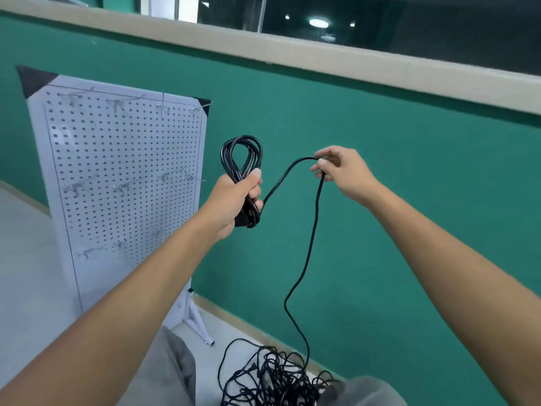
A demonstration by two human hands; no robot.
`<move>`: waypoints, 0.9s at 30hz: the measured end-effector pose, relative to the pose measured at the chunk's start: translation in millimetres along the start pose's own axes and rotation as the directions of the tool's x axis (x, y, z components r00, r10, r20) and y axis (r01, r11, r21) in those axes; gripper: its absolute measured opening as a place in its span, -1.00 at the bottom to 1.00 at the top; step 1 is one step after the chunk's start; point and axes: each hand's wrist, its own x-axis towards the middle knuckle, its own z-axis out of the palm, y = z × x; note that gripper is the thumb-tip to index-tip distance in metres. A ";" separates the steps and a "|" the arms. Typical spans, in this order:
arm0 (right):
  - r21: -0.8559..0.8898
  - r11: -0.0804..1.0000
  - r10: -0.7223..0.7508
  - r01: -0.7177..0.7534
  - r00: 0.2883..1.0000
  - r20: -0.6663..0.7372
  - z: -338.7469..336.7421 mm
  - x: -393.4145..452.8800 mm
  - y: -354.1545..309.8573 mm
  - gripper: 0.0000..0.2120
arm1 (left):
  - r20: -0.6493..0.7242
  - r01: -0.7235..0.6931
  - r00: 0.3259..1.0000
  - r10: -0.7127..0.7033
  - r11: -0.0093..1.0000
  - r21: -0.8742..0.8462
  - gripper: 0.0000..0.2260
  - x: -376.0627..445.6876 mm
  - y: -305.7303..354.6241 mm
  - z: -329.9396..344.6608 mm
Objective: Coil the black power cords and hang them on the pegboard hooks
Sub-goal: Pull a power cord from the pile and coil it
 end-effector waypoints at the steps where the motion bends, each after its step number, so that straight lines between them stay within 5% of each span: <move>1: -0.026 1.000 0.014 -0.013 0.999 0.034 11.3 -6.7 10.2 -0.86 | 0.007 0.027 1.000 -0.026 0.999 -0.021 -0.75 -3.7 -9.1 -5.5; 6: -0.078 0.997 -0.006 0.022 0.980 0.199 77.3 -43.9 39.1 -0.77 | 0.022 0.122 0.992 -0.121 0.990 -0.072 -0.76 -16.6 -56.1 -39.0; 15: 0.373 0.904 -0.073 -0.207 0.786 0.614 196.5 -147.6 37.4 -0.60 | -0.010 0.219 0.972 -0.235 0.916 -0.337 -0.80 -43.6 -112.7 -74.3; 23: 0.481 0.811 -0.078 -0.332 0.755 0.652 242.9 -210.5 50.7 -0.87 | -0.144 0.152 0.958 -0.246 0.868 -0.472 -0.82 -57.3 -135.5 -100.2; 27: 0.440 0.821 -0.010 -0.365 0.760 0.650 248.1 -231.4 57.9 -0.85 | -0.285 0.067 0.929 -0.235 0.866 -0.496 -0.81 -53.9 -143.4 -118.1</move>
